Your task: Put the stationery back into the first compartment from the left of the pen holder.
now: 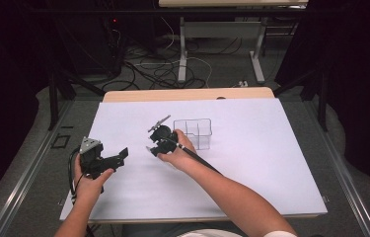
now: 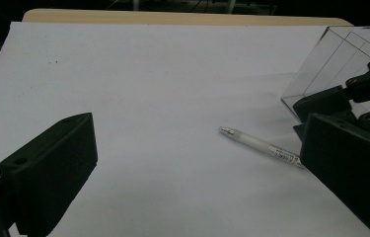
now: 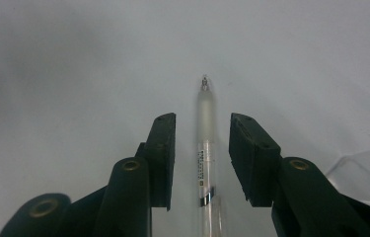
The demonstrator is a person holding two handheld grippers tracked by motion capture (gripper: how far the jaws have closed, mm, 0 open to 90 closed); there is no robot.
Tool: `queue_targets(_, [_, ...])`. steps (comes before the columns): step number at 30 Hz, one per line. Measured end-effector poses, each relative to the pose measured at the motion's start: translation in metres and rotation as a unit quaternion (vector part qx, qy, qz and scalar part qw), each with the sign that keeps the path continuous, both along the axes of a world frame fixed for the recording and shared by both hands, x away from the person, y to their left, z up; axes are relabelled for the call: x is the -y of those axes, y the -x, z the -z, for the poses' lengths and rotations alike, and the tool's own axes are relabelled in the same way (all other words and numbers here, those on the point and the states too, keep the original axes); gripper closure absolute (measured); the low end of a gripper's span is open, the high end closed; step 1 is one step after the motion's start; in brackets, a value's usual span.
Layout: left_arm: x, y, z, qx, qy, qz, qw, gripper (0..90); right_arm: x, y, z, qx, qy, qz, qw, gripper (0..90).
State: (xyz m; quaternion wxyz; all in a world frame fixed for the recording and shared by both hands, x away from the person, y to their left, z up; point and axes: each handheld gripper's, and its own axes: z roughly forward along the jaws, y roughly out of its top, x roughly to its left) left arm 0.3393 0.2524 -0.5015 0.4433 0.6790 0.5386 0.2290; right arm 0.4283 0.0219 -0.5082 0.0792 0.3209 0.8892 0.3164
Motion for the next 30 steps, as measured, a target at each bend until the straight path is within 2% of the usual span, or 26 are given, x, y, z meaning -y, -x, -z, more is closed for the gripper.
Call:
queue_targets(4, [0.000,0.000,0.000,-0.001,-0.001,0.001,1.0000,1.3,-0.002,-0.006,0.009,-0.002,0.006,0.004,1.0000,66.8])
queue_targets(11, [0.000,-0.001,0.001,-0.005,0.000,0.001,1.0000,1.3,-0.004,-0.011,0.020,-0.005,-0.009,0.000,0.9999,71.7])
queue_targets(17, [0.001,0.000,0.001,-0.008,0.001,0.002,1.0000,1.3,-0.008,-0.012,0.028,-0.011,-0.007,-0.002,0.9999,75.1])
queue_targets(19, [0.001,0.000,0.002,-0.007,0.001,0.002,1.0000,1.3,-0.009,-0.013,0.030,-0.015,-0.008,0.004,0.9999,75.2])
queue_targets(23, [0.001,0.000,0.002,-0.007,0.000,0.002,1.0000,1.3,-0.007,-0.017,0.035,-0.009,-0.004,-0.006,0.9999,75.2])
queue_targets(25, [0.001,0.000,0.002,-0.008,0.001,0.001,1.0000,1.3,-0.008,-0.017,0.036,-0.021,-0.005,0.003,0.9998,75.2])
queue_targets(30, [0.001,0.000,0.002,-0.008,0.001,0.001,1.0000,1.3,-0.010,-0.018,0.041,-0.016,0.001,0.000,0.9999,76.1])
